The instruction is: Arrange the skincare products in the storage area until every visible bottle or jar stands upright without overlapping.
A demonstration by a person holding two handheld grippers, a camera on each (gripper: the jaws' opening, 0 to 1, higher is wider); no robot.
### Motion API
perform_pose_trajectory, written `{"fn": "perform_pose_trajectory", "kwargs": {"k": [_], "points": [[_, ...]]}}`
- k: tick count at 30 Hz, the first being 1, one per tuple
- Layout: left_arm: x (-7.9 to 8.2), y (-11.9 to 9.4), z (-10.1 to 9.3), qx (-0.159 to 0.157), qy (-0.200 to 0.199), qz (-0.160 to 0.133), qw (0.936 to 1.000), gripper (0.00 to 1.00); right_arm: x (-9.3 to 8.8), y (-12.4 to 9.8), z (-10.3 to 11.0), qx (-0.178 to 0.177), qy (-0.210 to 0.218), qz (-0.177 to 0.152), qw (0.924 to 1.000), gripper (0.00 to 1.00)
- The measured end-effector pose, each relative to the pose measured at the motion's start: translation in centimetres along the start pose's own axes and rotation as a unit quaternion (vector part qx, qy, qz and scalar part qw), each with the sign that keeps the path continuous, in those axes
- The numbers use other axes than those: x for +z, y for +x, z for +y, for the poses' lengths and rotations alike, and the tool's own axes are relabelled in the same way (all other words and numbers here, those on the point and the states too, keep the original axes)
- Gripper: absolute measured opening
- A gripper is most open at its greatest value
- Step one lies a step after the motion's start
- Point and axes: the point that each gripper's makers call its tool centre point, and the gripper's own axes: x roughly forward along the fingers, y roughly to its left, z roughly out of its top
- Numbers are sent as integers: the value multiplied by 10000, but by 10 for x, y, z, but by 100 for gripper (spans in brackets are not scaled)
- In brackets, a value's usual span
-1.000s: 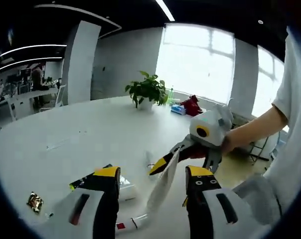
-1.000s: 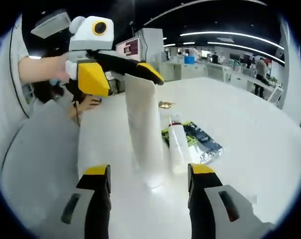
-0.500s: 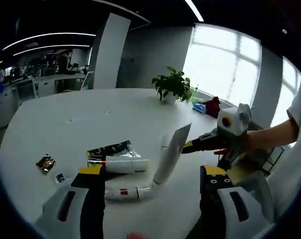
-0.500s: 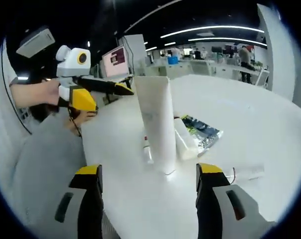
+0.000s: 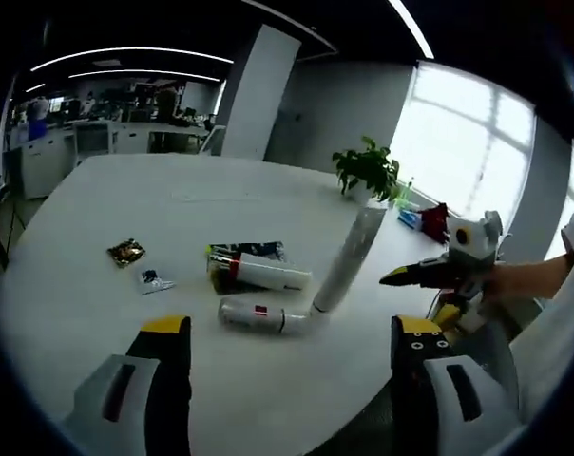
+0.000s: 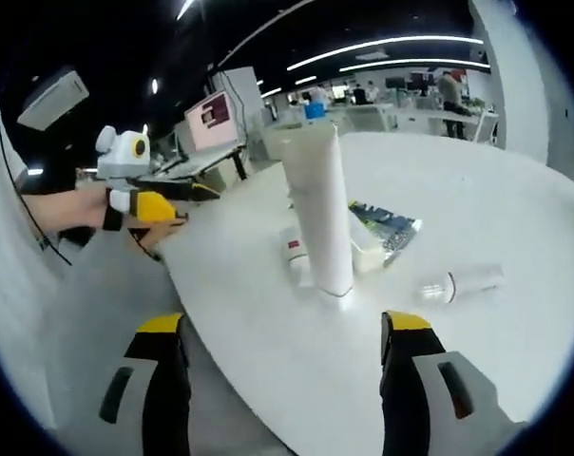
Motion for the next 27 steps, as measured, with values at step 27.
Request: {"fn": "perform_pose_trajectory", "kwargs": {"k": [27], "points": [[-27,-45,29,656,-148,85,9977,99,-20,-11,13,-498,471,46,9976,99]]}}
